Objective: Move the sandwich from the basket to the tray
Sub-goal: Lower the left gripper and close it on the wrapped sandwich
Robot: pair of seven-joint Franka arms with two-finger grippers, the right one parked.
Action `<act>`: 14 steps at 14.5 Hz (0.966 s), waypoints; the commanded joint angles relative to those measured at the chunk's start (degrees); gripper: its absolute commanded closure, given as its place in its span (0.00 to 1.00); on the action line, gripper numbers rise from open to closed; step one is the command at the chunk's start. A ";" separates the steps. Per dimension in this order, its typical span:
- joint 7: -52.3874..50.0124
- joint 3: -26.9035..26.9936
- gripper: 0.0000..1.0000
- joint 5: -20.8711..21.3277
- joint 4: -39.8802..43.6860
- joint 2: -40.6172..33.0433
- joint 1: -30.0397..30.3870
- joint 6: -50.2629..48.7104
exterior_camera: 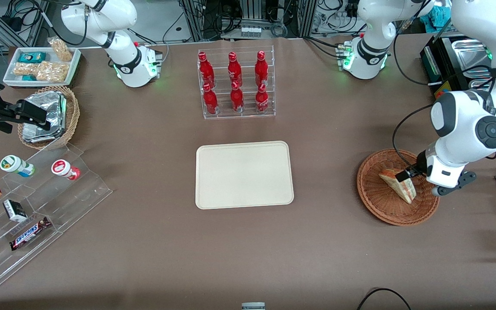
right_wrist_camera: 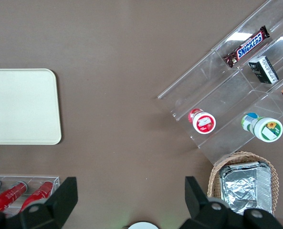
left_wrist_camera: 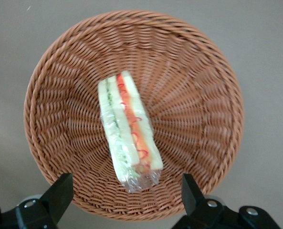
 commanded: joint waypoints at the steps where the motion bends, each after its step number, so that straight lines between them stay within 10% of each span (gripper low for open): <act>1: -10.95 -0.47 0.00 0.32 -0.03 2.10 0.94 4.49; 6: -21.62 -0.47 0.00 0.68 -1.00 6.23 0.68 8.38; 7: -22.76 -0.47 0.07 0.68 -1.17 7.02 0.68 8.38; 10: -22.95 -0.47 0.84 0.76 -1.18 7.47 0.68 7.60; 14: -22.42 -0.73 0.90 5.40 3.19 2.56 0.32 -9.57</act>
